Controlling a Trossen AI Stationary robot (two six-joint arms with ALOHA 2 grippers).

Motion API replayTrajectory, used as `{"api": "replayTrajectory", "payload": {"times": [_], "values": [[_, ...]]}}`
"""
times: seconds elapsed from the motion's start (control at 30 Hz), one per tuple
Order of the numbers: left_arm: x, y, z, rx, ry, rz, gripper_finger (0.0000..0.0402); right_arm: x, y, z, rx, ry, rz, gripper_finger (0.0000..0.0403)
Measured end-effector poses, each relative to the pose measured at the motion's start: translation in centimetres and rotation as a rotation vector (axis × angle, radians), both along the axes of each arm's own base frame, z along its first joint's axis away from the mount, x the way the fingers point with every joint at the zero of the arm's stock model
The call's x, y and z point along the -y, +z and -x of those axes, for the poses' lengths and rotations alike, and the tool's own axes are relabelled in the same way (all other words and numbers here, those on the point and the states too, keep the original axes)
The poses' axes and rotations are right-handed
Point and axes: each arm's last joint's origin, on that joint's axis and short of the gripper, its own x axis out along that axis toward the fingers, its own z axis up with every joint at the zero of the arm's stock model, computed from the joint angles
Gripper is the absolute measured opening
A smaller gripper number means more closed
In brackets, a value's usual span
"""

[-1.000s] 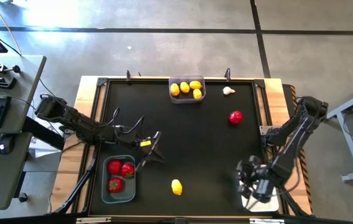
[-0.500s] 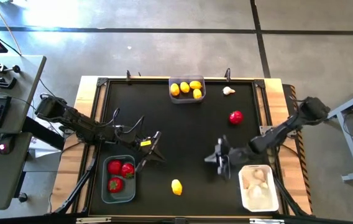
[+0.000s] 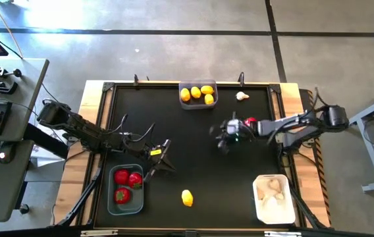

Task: Sort produce into baskets
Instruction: Put the tomato into the dark green bin

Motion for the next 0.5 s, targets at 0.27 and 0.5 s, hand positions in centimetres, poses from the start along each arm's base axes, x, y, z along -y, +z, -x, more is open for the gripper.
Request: {"api": "replayTrajectory", "payload": {"times": [0.27,0.5], "values": [[0.0,-0.1,0.0,-0.016,0.001,-0.002,0.0000,3.7,5.6,-0.4,-0.429,0.103,0.140,0.0068],[0.0,-0.2,0.0,-0.022,0.000,-0.003,0.0000,4.4,9.4,0.2,-0.622,0.280,0.252,0.0188]]}}
